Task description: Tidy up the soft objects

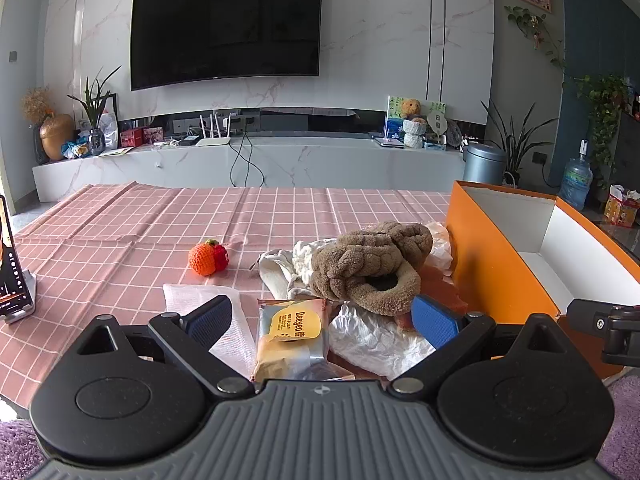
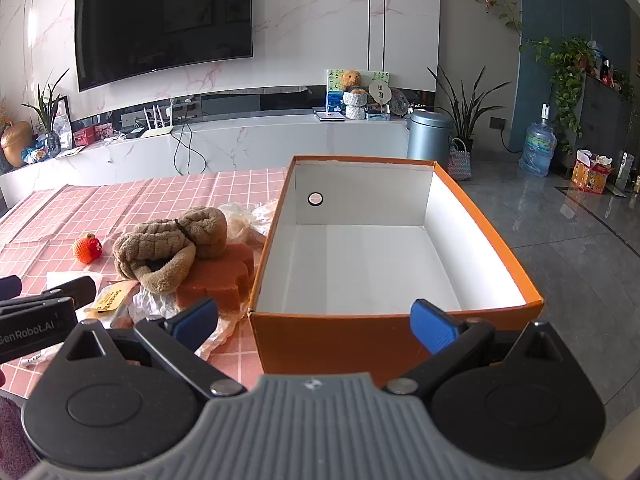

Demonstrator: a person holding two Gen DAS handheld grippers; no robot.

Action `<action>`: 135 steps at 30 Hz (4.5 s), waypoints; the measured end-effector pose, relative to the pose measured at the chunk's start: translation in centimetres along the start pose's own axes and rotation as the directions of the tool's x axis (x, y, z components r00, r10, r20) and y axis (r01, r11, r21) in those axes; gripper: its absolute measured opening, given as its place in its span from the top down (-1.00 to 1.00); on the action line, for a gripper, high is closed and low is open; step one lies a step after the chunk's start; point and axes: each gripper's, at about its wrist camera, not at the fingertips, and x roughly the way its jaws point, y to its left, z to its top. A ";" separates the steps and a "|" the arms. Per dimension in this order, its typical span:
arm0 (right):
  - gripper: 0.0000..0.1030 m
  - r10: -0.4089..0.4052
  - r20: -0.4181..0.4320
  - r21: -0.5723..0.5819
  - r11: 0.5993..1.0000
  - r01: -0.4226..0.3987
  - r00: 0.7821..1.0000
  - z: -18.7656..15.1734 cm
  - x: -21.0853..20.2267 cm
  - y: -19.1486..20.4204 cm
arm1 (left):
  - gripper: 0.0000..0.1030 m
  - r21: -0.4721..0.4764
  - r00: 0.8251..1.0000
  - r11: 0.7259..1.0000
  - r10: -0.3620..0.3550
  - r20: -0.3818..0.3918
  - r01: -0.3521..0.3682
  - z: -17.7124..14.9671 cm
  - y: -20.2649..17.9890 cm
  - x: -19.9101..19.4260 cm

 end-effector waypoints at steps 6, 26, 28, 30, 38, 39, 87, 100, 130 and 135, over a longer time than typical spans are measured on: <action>-0.95 0.003 0.009 0.007 1.000 -0.003 1.000 -0.3 -0.1 0.4 | -1.00 0.007 1.000 1.000 0.003 0.009 -0.003 0.0 0.1 0.8; -0.95 0.002 0.007 0.009 1.000 -0.002 1.000 -0.3 -0.2 0.3 | -1.00 0.008 1.000 1.000 0.003 0.010 -0.003 -0.1 -0.2 0.9; -0.95 0.000 0.004 0.007 1.000 0.000 1.000 -0.4 -0.3 0.3 | -1.00 0.007 1.000 1.000 0.003 0.009 -0.003 -0.1 -0.2 0.9; -0.95 0.000 -0.001 0.008 1.000 0.000 1.000 -0.4 -0.3 0.3 | -1.00 0.008 1.000 1.000 0.003 0.010 -0.003 -0.1 -0.2 0.9; -0.95 0.000 -0.006 0.007 1.000 0.000 1.000 -0.4 -0.3 0.4 | -1.00 0.007 1.000 1.000 0.002 0.008 -0.002 -0.1 -0.1 0.9; -0.95 0.000 -0.006 0.006 1.000 0.000 1.000 -0.4 -0.3 0.4 | -1.00 0.007 1.000 1.000 0.002 0.008 -0.002 -0.1 -0.1 0.9; 0.16 0.233 -0.251 -0.485 0.810 -0.330 0.940 6.9 12.7 7.6 | -0.65 0.100 0.882 0.910 -0.356 -0.308 0.402 9.0 2.3 14.5; 0.31 0.212 -0.354 -0.527 0.760 -0.381 0.911 7.6 16.4 9.0 | -0.86 0.032 0.737 0.847 -0.443 -0.510 0.531 8.4 1.9 20.2; -0.43 0.268 -0.505 -0.382 0.783 -0.490 0.821 7.3 16.5 10.7 | -0.13 -0.100 0.915 0.953 -0.303 -0.268 0.286 7.6 6.7 14.1; -0.42 0.185 -0.548 -0.388 0.808 -0.443 0.816 6.8 18.4 11.6 | -0.13 -0.135 0.908 0.947 -0.319 -0.271 0.292 6.5 7.2 14.2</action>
